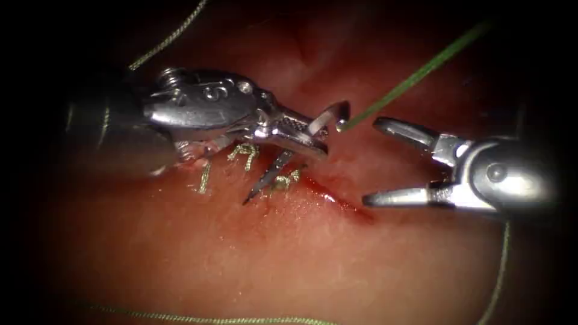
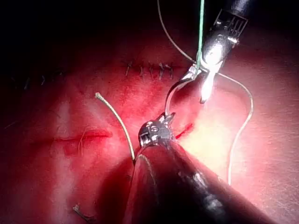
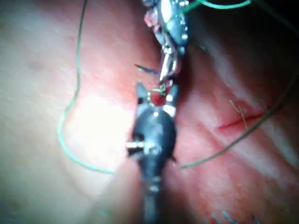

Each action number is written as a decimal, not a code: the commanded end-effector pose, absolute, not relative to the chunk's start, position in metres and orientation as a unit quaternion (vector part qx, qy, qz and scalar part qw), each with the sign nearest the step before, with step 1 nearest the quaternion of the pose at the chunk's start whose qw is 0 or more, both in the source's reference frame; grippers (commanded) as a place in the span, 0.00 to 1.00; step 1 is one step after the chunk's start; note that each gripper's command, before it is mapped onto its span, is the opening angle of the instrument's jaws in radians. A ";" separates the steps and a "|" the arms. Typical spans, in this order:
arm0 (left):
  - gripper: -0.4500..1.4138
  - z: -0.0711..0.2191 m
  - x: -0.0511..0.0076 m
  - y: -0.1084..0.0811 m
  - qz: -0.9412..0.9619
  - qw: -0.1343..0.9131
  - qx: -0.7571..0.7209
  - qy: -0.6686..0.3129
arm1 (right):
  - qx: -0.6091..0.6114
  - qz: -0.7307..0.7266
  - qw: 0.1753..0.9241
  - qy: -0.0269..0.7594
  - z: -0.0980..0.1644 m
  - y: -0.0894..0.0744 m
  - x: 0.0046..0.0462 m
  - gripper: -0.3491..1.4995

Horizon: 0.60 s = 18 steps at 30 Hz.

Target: Wound Closure

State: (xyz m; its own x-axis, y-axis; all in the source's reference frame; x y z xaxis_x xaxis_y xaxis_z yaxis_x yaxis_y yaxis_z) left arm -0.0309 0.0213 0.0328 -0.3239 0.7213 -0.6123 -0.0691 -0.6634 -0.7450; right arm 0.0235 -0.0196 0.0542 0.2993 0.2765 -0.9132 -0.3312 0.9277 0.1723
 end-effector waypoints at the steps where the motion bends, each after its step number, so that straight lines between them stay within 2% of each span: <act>1: 0.00 0.034 -0.0317 0.021 0.749 0.272 -0.520 -0.308 | -0.058 0.225 0.807 0.542 0.054 -0.020 0.0249 0.85; 9: 0.00 0.034 -0.0323 0.021 0.746 0.283 -0.522 -0.299 | -0.151 0.268 0.799 0.516 0.052 -0.019 0.0279 0.82; 14: 0.00 0.034 -0.0324 0.021 0.746 0.284 -0.522 -0.299 | -0.155 0.267 0.797 0.520 0.053 -0.018 0.0292 0.83; 17: 0.00 0.034 -0.0324 0.021 0.746 0.285 -0.522 -0.298 | -0.163 0.265 0.794 0.522 0.053 -0.018 0.0297 0.81; 18: 0.00 0.034 -0.0325 0.021 0.747 0.286 -0.522 -0.297 | -0.168 0.261 0.795 0.521 0.053 -0.018 0.0300 0.77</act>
